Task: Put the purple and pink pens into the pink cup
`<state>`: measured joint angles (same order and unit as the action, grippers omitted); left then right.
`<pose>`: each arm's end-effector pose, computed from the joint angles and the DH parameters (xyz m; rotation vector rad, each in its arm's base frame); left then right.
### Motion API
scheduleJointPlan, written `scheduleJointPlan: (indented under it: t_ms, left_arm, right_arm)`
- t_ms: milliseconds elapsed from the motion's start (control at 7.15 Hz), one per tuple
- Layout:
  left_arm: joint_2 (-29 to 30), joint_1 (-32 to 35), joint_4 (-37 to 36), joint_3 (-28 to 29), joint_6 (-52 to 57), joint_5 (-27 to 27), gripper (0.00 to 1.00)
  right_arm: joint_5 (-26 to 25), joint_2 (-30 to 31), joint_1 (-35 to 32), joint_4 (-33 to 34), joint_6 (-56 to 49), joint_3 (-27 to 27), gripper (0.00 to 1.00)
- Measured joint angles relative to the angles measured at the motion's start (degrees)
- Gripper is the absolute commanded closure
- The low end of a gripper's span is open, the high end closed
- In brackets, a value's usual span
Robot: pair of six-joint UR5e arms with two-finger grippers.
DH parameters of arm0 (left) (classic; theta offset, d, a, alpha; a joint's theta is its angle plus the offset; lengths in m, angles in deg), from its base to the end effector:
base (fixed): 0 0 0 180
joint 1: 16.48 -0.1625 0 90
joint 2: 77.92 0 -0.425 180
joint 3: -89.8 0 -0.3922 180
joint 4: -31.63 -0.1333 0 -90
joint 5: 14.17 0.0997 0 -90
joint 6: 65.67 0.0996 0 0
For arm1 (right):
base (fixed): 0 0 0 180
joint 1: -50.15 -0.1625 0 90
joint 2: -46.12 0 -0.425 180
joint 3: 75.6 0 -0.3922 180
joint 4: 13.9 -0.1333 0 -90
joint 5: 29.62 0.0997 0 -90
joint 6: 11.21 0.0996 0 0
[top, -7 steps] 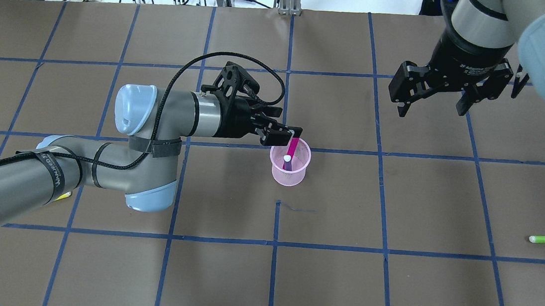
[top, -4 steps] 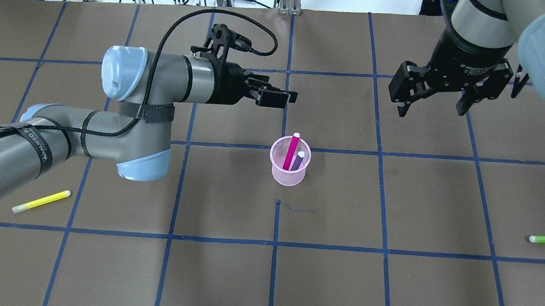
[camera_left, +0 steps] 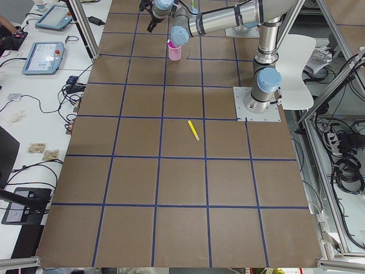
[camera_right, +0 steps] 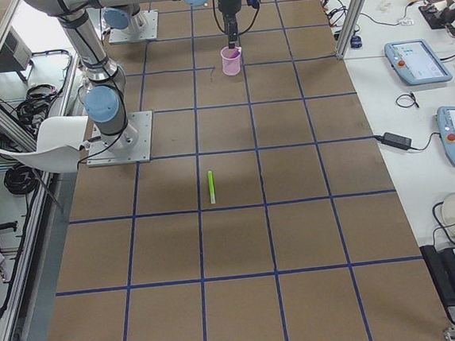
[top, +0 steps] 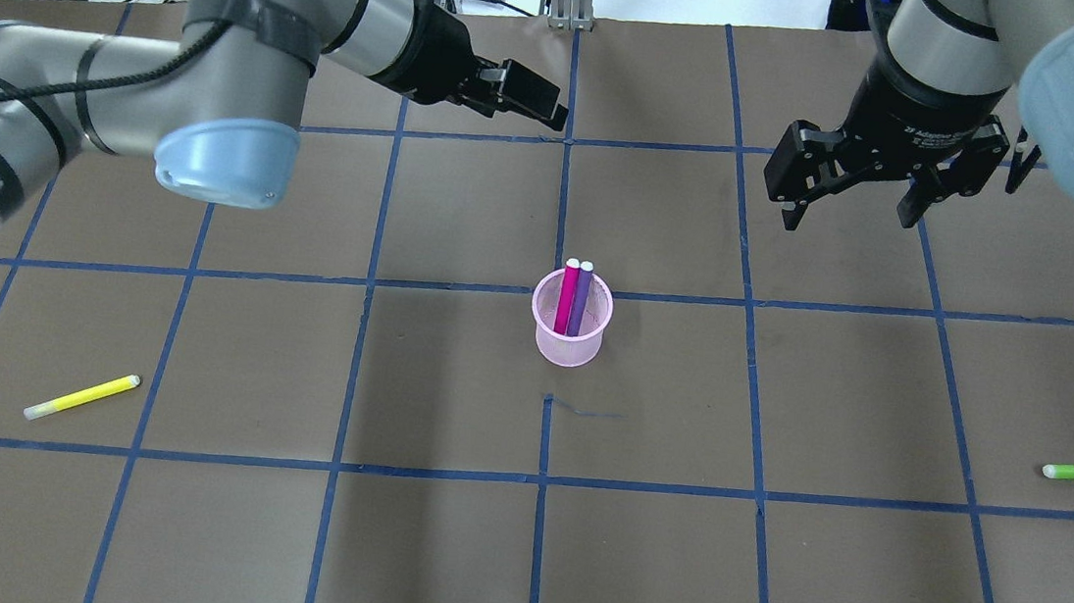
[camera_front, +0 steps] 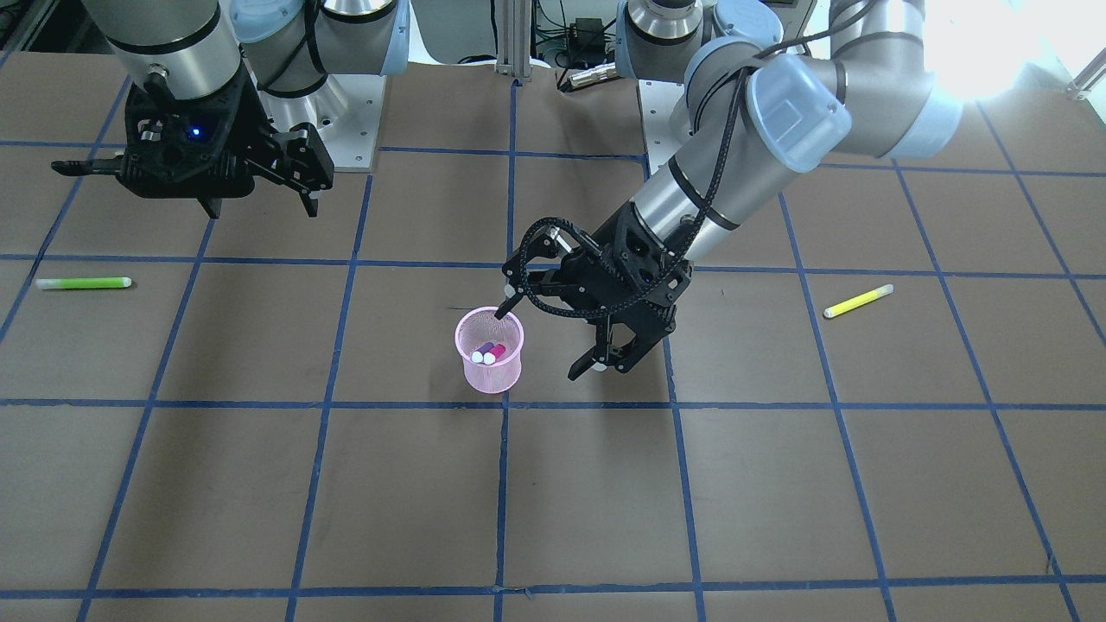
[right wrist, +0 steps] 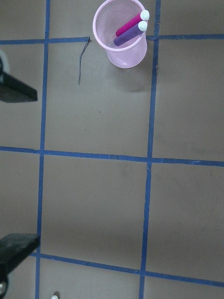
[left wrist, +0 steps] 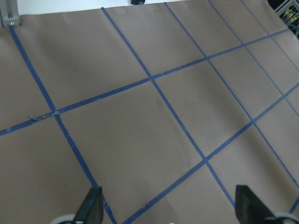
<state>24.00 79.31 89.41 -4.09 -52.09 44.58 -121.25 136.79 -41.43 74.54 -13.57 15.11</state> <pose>-0.2430 -0.5632 0.4180 -0.5379 -2.5320 0.4212 0.1438 -0.4803 0.4849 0.1076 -3.1112 -0.0438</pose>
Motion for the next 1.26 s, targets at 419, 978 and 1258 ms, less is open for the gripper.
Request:
scheduleJointPlan:
  t_ms: [419, 978, 1258]
  left_arm:
    - [-4.26, -0.23, 21.69, 5.17, 0.14, 20.18, 0.0]
    - [-9.05, -5.56, 33.49, 4.95, -3.72, 30.71, 0.0]
    - [-9.2, -7.04, 30.4, 4.39, -5.31, 31.45, 0.0]
  right_arm:
    - [-0.03, 0.02, 0.01, -0.04, 0.02, 0.0, 0.0]
    - [1.29, 0.17, 0.16, 0.1, 0.72, -0.46, 0.0]
    - [1.43, 0.13, 0.85, 0.4, 0.89, -0.76, 0.0]
